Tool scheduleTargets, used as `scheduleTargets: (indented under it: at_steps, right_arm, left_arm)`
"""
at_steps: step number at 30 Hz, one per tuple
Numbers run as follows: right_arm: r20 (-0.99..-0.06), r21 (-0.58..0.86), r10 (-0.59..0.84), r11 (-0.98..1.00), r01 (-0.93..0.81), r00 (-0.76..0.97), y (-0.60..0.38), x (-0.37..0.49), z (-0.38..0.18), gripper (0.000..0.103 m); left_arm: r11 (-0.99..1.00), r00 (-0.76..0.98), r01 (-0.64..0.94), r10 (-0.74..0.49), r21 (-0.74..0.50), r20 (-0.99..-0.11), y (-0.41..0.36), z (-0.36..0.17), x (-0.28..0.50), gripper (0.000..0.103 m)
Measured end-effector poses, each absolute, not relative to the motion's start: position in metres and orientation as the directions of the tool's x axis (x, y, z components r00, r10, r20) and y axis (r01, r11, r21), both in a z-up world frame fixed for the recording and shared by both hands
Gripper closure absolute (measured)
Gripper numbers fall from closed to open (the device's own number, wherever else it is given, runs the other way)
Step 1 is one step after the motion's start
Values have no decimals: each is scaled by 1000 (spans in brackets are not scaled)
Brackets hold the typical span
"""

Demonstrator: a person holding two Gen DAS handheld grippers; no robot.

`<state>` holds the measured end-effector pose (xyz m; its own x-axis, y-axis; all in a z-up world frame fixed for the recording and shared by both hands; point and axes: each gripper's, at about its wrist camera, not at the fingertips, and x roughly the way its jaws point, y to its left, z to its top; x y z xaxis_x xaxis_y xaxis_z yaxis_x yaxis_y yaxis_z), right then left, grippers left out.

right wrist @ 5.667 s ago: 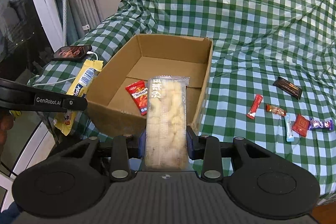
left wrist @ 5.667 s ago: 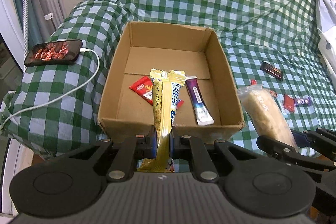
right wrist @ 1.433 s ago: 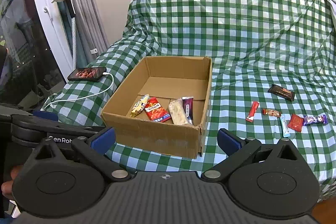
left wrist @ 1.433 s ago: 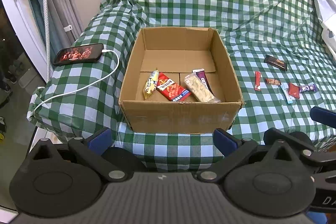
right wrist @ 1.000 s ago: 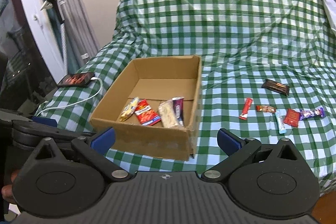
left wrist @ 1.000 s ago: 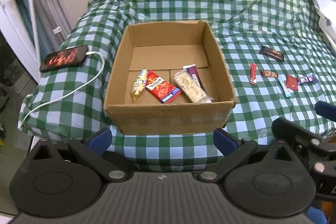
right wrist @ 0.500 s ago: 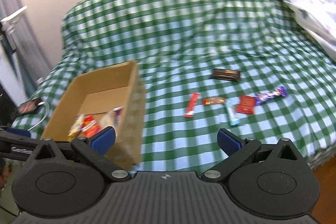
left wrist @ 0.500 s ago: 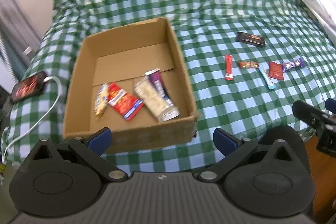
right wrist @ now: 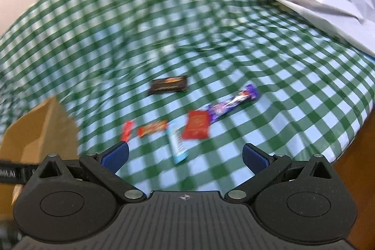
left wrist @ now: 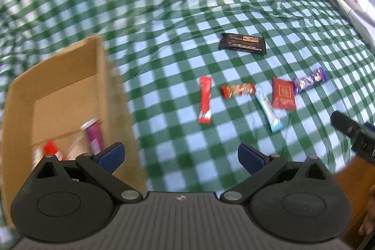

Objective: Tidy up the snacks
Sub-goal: 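Grasp the red strip packet with the left gripper while the right grasps the purple candy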

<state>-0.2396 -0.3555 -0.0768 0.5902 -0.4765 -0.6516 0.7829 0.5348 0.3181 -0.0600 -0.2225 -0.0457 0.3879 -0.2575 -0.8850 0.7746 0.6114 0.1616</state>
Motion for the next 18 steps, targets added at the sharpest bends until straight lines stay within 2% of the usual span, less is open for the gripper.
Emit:
scheduleTargets:
  at_steps: [8,16,18]
  right_arm:
    - [-705,317,-514,388,865,489,-451,-193,-137,1]
    - [-743,250,-536,331,910,400,-518,-142,-189,1]
    - [-769,208,-522,341,917,368,-524,-135,-207,0]
  left_arm:
    - [639,349,750,-163,171,-923,-294,-137,7,0]
    - [597,307,788,-175,148,-935,-334,-199,43,0]
    - [610,285,786,-217,98,-934,-331,-200,49,0]
